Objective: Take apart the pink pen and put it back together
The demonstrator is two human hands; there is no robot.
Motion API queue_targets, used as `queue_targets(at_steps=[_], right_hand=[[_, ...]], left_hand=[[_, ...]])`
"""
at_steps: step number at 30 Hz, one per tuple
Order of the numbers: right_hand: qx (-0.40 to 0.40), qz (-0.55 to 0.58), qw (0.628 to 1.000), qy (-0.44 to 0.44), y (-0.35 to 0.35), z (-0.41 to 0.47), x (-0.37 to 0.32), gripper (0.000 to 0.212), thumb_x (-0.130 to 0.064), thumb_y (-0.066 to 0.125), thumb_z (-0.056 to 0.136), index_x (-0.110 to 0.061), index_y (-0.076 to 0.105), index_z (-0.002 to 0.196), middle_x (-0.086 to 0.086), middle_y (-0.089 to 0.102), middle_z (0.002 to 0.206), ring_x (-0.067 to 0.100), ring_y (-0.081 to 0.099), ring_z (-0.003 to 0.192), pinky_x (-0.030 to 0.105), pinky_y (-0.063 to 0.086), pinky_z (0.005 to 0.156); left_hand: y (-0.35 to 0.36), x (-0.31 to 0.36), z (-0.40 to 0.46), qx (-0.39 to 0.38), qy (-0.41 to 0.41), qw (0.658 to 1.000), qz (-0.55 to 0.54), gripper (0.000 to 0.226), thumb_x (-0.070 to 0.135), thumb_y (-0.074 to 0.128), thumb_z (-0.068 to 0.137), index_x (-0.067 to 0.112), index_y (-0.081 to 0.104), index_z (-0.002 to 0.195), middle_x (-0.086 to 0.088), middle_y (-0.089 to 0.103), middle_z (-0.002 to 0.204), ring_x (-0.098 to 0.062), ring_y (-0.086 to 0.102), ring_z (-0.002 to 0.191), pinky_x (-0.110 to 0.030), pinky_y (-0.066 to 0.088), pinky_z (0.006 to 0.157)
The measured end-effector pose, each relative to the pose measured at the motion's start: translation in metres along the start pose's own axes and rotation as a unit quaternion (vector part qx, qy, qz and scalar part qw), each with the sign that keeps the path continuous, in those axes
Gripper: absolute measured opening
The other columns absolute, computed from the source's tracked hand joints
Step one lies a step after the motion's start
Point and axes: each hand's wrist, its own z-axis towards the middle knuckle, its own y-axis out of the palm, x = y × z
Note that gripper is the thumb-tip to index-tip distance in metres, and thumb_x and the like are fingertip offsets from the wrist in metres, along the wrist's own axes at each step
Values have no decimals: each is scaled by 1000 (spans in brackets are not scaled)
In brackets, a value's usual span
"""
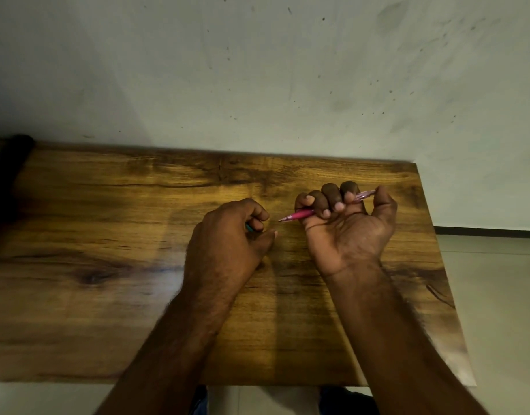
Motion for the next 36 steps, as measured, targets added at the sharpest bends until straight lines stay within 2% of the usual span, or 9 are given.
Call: queue_targets(at_steps=[5,9,13,17,25,31,36], right_hand=[[-1,-7,1000,-3,0,0,0,44,-51,41,89,-15,42,63,1,31,56,17,27,53,33,40,62],[-6,-1,1000,5,0,0,-1,47,-52,39,91,-15,43,64,0,31,56,17,27,53,33,39,64],[-10,-2,1000,4,1,0,0,43,-51,41,89,-15,42,64,0,31,57,17,27,53,33,39,64],[-12,-4,1000,5,0,0,0,47,-51,37,92,-15,41,63,1,31,56,17,26,53,33,39,63],[1,4,1000,-1,-1,0,-1,44,-50,43,86,-14,41,62,1,30,56,18,27,52,33,40,61],[13,14,1000,-3,0,0,-1,51,-56,40,90,-14,42,61,1,30,55,18,26,52,32,40,63],[16,1,1000,-14,1,-1,-2,45,-49,42,87,-15,39,57,1,28,52,18,24,51,31,39,59]], left_hand=[[-1,1,0,1,5,1000,4,25,35,89,77,36,73,97,20,67,83,3,65,76,-37,64,61],[-1,1,1,2,14,1000,21,25,36,89,77,36,73,97,20,67,82,4,63,75,-30,61,68],[-2,1,1,4,11,1000,22,25,37,89,76,36,73,96,21,67,82,5,63,75,-27,59,70],[-2,2,1,2,9,1000,21,25,37,89,76,37,73,96,21,67,82,5,63,74,-27,58,68],[-3,3,1,2,13,1000,26,25,38,89,77,38,72,96,21,67,81,7,62,74,-19,53,65],[-3,3,1,1,13,1000,23,24,38,88,77,37,73,95,21,67,81,7,62,73,-22,54,65],[-2,1,1,0,8,1000,9,24,36,89,77,35,74,96,19,68,81,4,64,73,-31,61,67]])
